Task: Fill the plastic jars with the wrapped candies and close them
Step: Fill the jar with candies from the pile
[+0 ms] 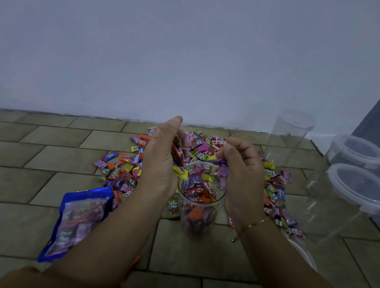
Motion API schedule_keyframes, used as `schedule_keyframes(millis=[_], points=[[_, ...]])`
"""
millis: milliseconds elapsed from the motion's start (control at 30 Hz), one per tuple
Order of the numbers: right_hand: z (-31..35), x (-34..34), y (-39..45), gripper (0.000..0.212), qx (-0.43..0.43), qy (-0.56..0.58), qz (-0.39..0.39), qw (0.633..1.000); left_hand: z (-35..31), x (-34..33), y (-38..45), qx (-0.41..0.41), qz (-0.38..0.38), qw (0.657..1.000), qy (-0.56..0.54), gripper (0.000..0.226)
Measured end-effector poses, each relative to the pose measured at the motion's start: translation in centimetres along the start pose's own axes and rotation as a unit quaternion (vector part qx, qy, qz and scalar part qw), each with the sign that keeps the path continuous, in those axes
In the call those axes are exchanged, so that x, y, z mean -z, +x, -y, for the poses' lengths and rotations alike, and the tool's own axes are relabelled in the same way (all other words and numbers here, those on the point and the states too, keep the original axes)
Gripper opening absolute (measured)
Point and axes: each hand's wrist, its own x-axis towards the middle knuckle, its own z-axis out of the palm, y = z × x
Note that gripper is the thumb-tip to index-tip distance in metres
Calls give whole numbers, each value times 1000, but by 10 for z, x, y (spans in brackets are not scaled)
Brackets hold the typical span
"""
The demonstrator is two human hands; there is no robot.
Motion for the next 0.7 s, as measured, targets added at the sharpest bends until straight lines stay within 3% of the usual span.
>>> schedule_keyframes(millis=[200,433,600,700], points=[[-1,0,0,20,0,12,7,1000,4,1,2,-18,12,999,-31,36],[-4,1,1,20,-3,61,18,998,4,0,-1,-23,38,999,-23,34],[-3,5,1,21,6,70,14,997,1,-1,-2,-22,50,998,-17,45],[-5,10,2,13,14,66,6,998,1,0,-1,-36,58,998,-4,44]])
